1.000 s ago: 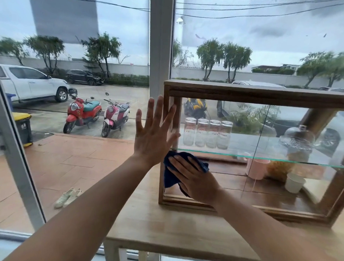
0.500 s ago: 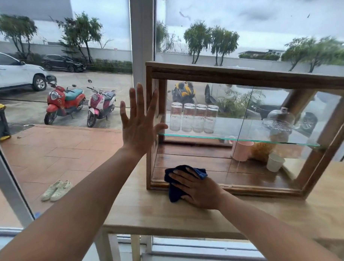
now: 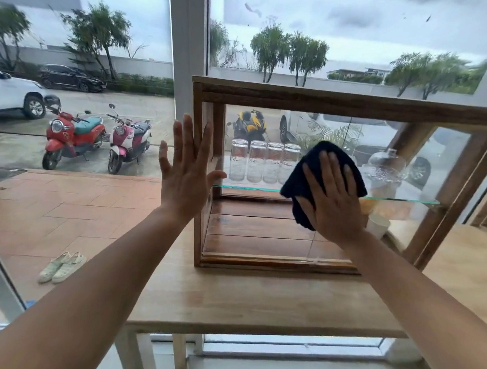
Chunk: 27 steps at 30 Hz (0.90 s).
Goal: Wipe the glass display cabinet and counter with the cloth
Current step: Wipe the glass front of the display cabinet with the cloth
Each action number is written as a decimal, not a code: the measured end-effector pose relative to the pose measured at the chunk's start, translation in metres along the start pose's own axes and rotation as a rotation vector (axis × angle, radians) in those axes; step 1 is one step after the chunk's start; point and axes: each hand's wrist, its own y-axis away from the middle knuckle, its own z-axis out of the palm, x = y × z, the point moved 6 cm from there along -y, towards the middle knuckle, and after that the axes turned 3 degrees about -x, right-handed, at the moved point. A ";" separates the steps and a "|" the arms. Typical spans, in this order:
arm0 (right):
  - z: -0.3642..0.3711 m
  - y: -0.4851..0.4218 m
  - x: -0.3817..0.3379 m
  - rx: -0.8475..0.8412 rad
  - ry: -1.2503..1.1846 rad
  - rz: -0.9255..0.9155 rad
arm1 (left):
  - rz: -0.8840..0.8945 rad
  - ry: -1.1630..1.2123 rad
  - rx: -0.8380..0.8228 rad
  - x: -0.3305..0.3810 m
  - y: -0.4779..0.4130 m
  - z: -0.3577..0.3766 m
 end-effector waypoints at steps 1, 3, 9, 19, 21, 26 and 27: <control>-0.006 -0.020 -0.003 0.029 -0.032 0.060 | 0.000 0.008 -0.007 0.001 0.000 0.001; -0.009 -0.048 -0.026 0.070 -0.097 0.093 | -0.009 0.026 -0.019 0.001 0.000 0.001; 0.040 0.010 -0.119 -0.019 -0.080 -0.368 | -0.016 0.012 -0.014 0.001 0.001 0.001; 0.018 0.019 -0.023 -0.039 -0.024 -0.257 | -0.022 0.039 -0.022 0.001 0.001 0.002; 0.001 -0.024 -0.018 0.016 -0.081 -0.067 | -0.020 0.033 -0.021 0.001 0.001 0.002; -0.002 -0.062 -0.072 0.083 -0.138 0.006 | -0.023 -0.015 -0.029 0.002 0.001 0.003; 0.006 -0.053 -0.088 0.059 -0.128 -0.077 | -0.024 -0.019 -0.029 0.002 0.002 0.003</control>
